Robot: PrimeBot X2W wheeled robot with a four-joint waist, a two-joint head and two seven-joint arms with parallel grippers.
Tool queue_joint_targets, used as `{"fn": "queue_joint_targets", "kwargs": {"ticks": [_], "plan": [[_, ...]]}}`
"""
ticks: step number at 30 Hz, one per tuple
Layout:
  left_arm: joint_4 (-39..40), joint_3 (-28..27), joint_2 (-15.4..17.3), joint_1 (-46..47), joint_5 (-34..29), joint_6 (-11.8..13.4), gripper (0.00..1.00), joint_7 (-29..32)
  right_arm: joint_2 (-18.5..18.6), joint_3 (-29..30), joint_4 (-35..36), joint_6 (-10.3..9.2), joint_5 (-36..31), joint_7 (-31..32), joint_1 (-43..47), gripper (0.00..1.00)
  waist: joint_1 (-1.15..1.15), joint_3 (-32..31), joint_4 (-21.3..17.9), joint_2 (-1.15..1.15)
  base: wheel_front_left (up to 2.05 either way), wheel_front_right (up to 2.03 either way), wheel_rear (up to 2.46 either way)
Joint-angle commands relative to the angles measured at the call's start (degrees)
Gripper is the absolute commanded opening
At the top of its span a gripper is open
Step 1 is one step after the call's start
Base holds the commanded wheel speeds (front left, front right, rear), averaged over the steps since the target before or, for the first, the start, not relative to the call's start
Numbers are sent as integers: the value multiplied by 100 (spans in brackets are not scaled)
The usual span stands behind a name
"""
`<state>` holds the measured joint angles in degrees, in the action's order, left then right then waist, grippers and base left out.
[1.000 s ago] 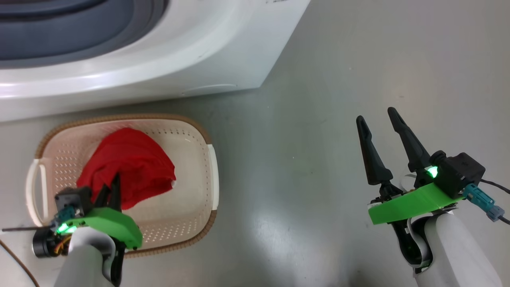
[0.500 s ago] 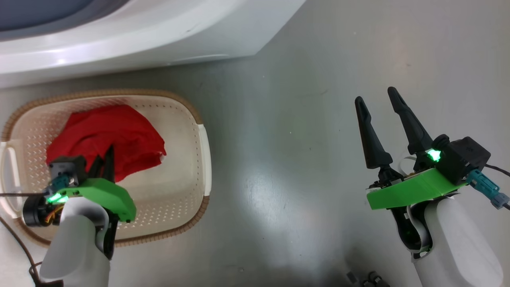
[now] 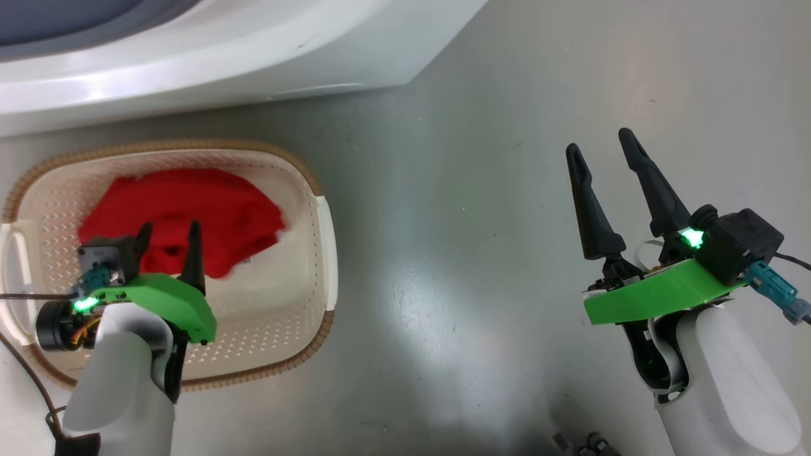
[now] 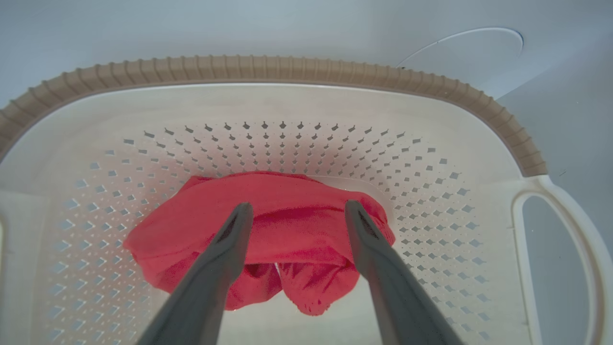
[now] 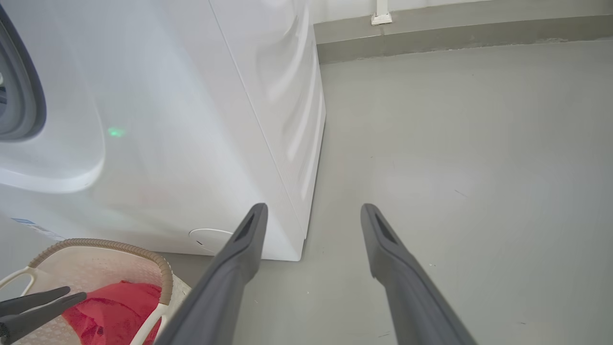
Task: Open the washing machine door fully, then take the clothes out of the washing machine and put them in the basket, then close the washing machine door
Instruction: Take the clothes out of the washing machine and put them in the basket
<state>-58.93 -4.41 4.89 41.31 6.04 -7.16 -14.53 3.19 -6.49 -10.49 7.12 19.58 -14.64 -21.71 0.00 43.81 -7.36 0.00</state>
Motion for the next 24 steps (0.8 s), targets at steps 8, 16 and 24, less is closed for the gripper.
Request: {"fn": "queue_joint_targets", "kwargs": {"ticks": [8,16,24], "plan": [[144,-142,71,-345,111,-33,100,-47,-31,-73,45,36,-85,-36,184,100,0,-380,137,0,0,0,0],[547,-108,-23,-633,348,-33,100,-47,7,-40,-10,36,-107,-36,326,100,0,-848,287,0,0,0,0],[1175,-99,-56,-1003,525,-33,100,-47,90,-38,-79,36,-85,-36,465,100,0,-1369,414,0,0,0,0]]}}
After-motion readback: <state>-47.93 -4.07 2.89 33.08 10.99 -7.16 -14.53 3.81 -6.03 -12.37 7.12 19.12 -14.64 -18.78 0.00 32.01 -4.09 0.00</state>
